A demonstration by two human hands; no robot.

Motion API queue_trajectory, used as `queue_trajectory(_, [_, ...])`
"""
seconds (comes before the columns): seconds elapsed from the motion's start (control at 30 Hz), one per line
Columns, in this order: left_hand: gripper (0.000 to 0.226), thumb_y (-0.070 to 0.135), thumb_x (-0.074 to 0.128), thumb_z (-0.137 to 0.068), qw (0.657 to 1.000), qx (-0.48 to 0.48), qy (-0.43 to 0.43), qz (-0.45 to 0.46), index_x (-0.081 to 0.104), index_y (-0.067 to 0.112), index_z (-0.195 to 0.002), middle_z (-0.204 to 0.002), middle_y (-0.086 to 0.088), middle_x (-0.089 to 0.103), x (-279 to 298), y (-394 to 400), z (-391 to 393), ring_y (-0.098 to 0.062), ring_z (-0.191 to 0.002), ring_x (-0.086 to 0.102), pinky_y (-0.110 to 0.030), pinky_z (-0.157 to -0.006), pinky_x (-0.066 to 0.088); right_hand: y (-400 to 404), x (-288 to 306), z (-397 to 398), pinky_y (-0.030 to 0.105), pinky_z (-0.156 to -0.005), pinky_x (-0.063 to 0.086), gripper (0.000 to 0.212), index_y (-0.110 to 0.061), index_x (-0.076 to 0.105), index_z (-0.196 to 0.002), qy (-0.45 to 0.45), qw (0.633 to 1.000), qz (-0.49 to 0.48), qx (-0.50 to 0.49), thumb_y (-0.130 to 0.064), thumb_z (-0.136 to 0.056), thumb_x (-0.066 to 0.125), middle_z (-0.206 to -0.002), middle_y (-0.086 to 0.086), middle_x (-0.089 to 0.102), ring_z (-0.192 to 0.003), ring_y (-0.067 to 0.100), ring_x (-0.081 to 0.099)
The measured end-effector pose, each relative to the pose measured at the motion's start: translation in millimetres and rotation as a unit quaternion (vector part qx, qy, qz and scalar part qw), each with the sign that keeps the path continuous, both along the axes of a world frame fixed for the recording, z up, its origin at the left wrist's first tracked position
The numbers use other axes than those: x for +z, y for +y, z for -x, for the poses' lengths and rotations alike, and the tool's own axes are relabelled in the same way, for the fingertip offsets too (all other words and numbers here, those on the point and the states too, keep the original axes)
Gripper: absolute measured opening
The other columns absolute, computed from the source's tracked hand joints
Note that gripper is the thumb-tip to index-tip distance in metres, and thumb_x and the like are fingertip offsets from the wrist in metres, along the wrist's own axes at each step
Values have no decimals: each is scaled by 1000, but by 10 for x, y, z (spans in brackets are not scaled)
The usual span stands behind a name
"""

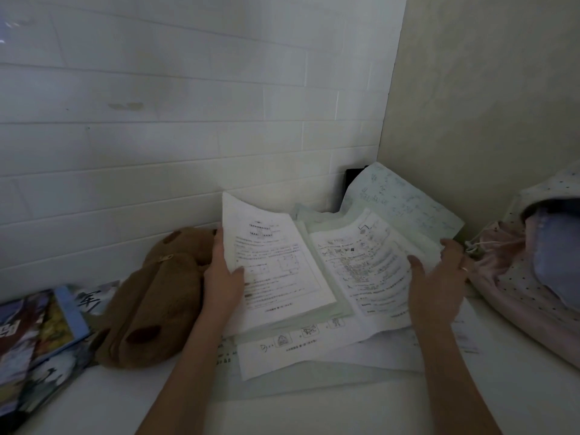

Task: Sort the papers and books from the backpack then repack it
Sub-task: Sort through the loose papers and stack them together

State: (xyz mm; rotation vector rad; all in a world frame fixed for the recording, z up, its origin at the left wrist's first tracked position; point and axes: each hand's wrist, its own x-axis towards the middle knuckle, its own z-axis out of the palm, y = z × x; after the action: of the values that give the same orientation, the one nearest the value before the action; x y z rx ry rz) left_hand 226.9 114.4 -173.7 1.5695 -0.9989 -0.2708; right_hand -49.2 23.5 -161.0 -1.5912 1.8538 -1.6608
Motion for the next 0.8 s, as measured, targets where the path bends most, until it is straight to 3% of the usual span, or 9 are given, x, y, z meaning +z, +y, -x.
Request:
queue_trajectory(0.07, [86, -12, 44, -86, 1000, 6, 4, -13, 0, 24, -151, -148, -5, 37, -19, -3, 30, -4, -113, 37, -14, -92, 29, 25, 16, -30, 42, -88, 44, 65, -15, 33, -137, -17, 999, -4, 48, 12, -82, 55, -140, 25, 30, -109, 42, 49])
queue_trajectory(0.13, [88, -12, 44, -87, 1000, 15, 9, -22, -5, 24, -150, -148, -5, 36, -31, -14, 27, -4, -113, 37, -13, -91, 28, -10, -15, -25, 35, -83, 44, 72, -16, 37, -135, 28, 997, -17, 74, 23, -74, 42, -137, 24, 28, -103, 40, 51])
queue_trajectory(0.2, [89, -12, 44, -86, 1000, 10, 5, -27, -4, 25, -150, -149, -5, 36, -45, -30, 13, -6, -116, 41, -12, -89, 29, -64, -54, -1, 33, -83, 42, 64, -16, 45, -130, 61, 994, -56, 75, 19, -77, 41, -136, 21, 33, -104, 37, 52])
queue_trajectory(0.3, [90, -10, 45, -85, 999, 7, -8, -46, -3, 30, -150, -144, -8, 43, -61, -37, 19, -9, -97, 45, -15, -79, 33, -122, -127, 65, 35, -88, 43, 42, -7, 54, -125, 67, 995, -68, 39, 9, -87, 47, -119, 22, 57, -105, 34, 56])
queue_trajectory(0.43, [89, -9, 46, -85, 999, 7, -17, -48, 0, 32, -150, -146, -7, 41, -84, -43, 22, -8, -98, 45, -17, -79, 34, -174, -170, 115, 32, -74, 42, 20, -5, 66, -105, 62, 997, -35, 7, -10, -94, 51, -97, 18, 68, -89, 32, 62])
queue_trajectory(0.53, [79, -9, 49, -86, 1000, -4, 5, -31, 17, 26, -150, -149, -3, 35, -94, -68, 17, -6, -117, 39, -15, -92, 31, -128, -143, 46, 38, -78, 40, 21, -13, 72, -92, 154, 986, 10, -65, -22, -91, 53, -102, 13, 69, -94, 35, 58])
queue_trajectory(0.63, [46, -5, 54, -87, 998, -39, 49, -25, 55, 22, -124, -141, -5, 46, -116, -119, 3, -12, -116, 47, -16, -88, 41, 16, -2, -105, 35, -71, 40, 13, -16, 74, -83, 154, 980, 95, -80, -26, -84, 66, -109, 5, 68, -90, 33, 59])
queue_trajectory(0.73, [31, 0, 55, -88, 996, -47, 59, -57, 67, 17, -111, -131, -5, 55, -152, -162, 51, -15, -107, 55, -24, -88, 49, 203, 112, -400, 23, -48, 33, 25, -11, 62, -74, 146, 982, 108, 61, -32, -87, 65, -64, 4, 65, -50, 20, 54])
queue_trajectory(0.8, [25, 3, 56, -89, 995, -60, 63, -52, 68, 14, -108, -125, -7, 60, -125, -156, 126, -17, -105, 59, -19, -83, 51, 345, 104, -648, 24, -44, 34, 29, -14, 53, -68, 184, 961, 134, 158, -32, -84, 69, -51, 4, 59, -42, 20, 51])
